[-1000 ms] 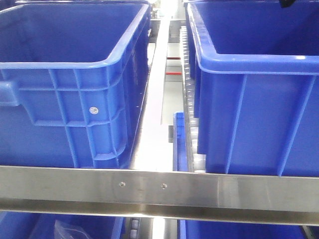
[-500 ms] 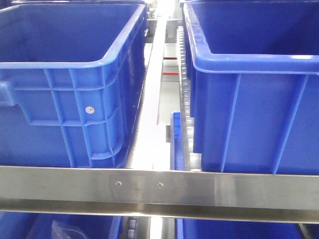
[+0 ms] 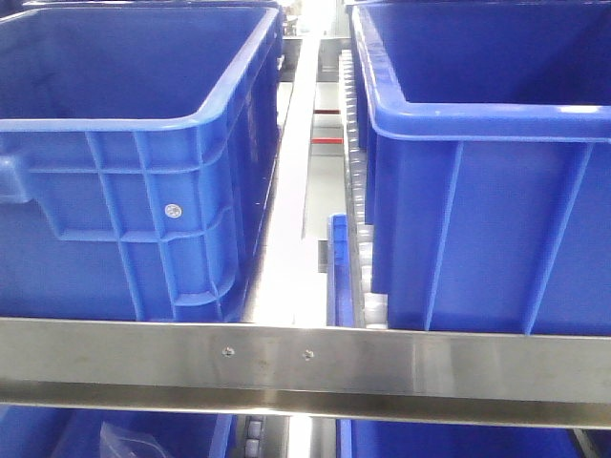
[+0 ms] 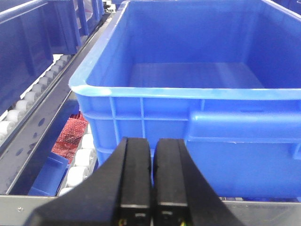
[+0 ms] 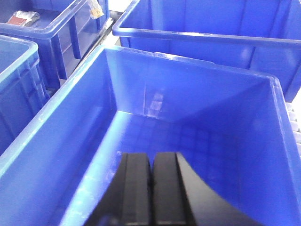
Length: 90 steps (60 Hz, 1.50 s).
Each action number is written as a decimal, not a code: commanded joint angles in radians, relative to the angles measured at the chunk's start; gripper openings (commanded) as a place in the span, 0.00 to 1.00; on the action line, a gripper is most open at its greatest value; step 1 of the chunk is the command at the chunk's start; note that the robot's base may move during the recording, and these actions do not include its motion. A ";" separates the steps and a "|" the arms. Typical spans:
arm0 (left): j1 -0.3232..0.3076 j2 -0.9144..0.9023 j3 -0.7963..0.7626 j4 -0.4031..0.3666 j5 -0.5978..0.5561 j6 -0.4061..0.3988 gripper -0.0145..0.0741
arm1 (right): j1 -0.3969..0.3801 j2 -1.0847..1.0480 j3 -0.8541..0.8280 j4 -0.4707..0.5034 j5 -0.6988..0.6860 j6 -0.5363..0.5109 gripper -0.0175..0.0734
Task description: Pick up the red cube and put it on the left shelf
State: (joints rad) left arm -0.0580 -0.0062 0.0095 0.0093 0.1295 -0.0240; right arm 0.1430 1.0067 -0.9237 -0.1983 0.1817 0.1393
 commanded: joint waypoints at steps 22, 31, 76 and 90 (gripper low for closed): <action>0.000 -0.016 0.023 -0.003 -0.087 -0.001 0.28 | -0.011 -0.094 0.065 -0.015 -0.028 -0.004 0.24; 0.000 -0.016 0.023 -0.003 -0.087 -0.001 0.28 | -0.014 -0.180 0.233 -0.025 -0.080 -0.004 0.24; 0.000 -0.016 0.023 -0.003 -0.087 -0.001 0.28 | -0.208 -0.887 0.908 0.049 -0.205 -0.002 0.24; 0.000 -0.016 0.023 -0.003 -0.087 -0.001 0.28 | -0.208 -0.995 0.933 0.049 -0.182 -0.002 0.24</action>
State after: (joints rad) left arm -0.0580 -0.0062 0.0095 0.0093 0.1295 -0.0240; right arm -0.0586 0.0276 0.0283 -0.1510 0.0701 0.1417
